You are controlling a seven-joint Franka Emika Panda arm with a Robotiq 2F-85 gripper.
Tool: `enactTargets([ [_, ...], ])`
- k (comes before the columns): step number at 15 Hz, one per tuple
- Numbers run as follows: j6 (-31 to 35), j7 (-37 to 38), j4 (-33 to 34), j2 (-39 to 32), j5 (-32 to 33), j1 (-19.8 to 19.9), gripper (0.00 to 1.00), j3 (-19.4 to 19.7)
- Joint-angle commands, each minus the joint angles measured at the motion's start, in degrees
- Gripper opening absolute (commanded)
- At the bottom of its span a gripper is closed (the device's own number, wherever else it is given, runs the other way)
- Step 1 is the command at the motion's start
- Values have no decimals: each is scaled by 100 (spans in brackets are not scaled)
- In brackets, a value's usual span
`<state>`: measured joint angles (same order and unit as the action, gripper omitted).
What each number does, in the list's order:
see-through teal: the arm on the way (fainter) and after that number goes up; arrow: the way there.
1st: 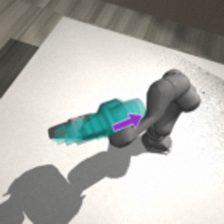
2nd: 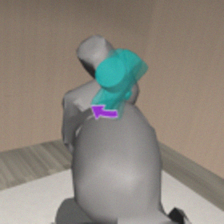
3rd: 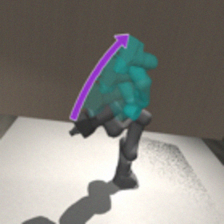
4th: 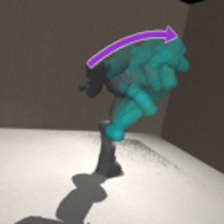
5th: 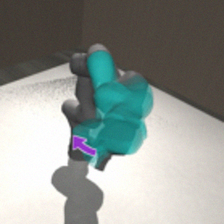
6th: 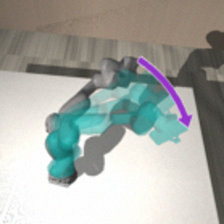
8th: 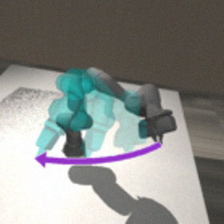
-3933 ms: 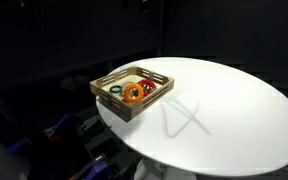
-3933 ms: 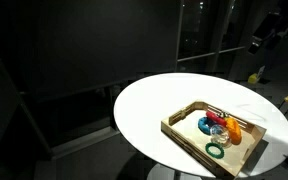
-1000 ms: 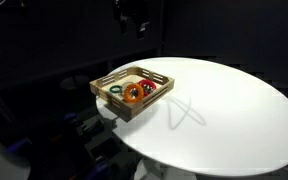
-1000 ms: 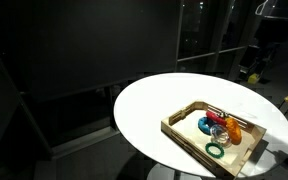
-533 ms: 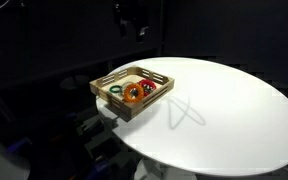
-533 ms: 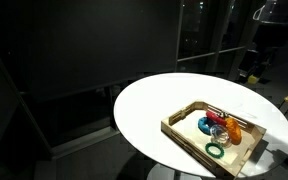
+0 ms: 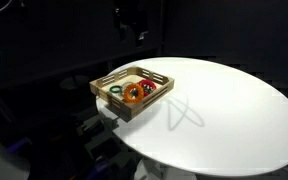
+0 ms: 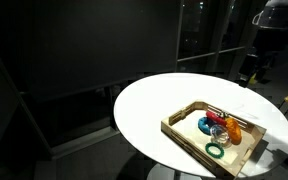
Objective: Remove the orange ring from the wooden tray and put it on the table
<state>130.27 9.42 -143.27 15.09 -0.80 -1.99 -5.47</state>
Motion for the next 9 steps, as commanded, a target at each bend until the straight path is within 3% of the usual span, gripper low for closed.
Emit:
enactTargets([
  [1,-12,241,-80,-87,84,33,100,0],
  [9,703,782,-453,-566,126,16,100,-47],
])
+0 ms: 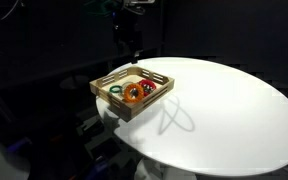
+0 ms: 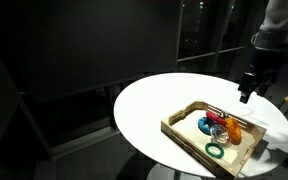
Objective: Remove the orange ring from the wooden tray and put it on the table
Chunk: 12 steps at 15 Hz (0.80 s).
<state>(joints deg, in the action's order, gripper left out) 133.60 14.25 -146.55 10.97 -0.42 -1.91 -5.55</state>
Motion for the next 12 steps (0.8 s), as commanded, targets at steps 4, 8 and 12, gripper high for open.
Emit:
enactTargets([
  [4,1033,471,-208,-534,50,-46,100,-47],
  [8,1593,761,-183,-933,199,-104,100,-70],
  [12,1719,1292,-182,-1215,657,-202,100,-22],
])
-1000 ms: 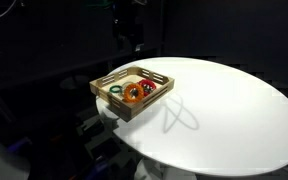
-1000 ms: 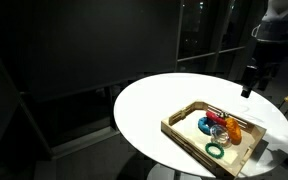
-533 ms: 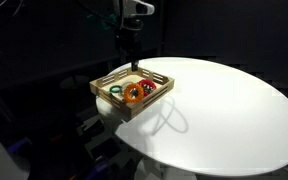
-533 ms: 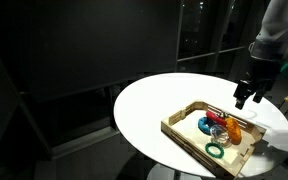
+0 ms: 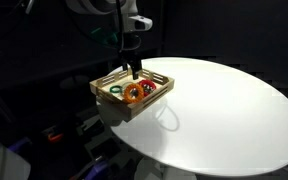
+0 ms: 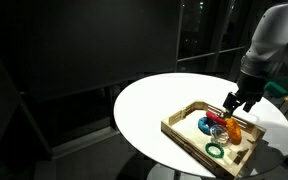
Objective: Remove the orange ring from the wooden tray and put it on the table
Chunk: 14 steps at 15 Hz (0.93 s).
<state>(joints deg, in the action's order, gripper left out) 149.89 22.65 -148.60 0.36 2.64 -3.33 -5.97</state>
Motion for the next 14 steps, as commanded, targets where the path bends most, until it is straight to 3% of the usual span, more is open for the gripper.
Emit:
enactTargets([
  [1,61,573,27,-202,456,-86,100,36],
  [14,64,1490,291,-828,1437,-339,100,337],
])
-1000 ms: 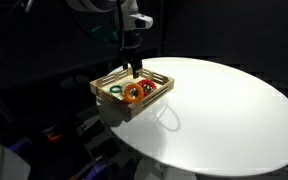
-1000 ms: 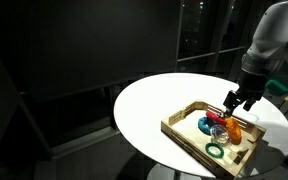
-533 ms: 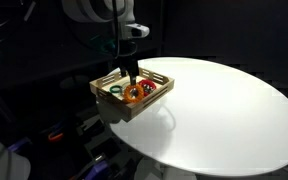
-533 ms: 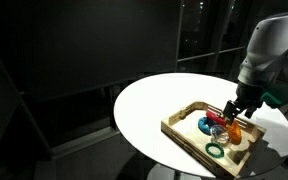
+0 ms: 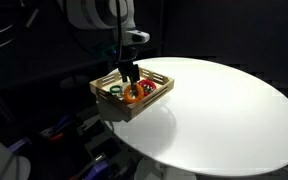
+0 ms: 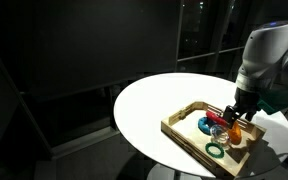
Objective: Remove the orange ring from the wooden tray and put it on the table
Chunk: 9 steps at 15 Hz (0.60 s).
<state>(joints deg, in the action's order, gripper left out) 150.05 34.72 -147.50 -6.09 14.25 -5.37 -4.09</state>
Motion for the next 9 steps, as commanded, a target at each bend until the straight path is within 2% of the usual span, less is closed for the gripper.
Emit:
enactTargets([
  [1,24,316,241,-247,321,-169,100,175],
  [3,0,434,341,-355,456,-252,99,238],
  [9,-39,623,583,-626,656,-495,87,405],
])
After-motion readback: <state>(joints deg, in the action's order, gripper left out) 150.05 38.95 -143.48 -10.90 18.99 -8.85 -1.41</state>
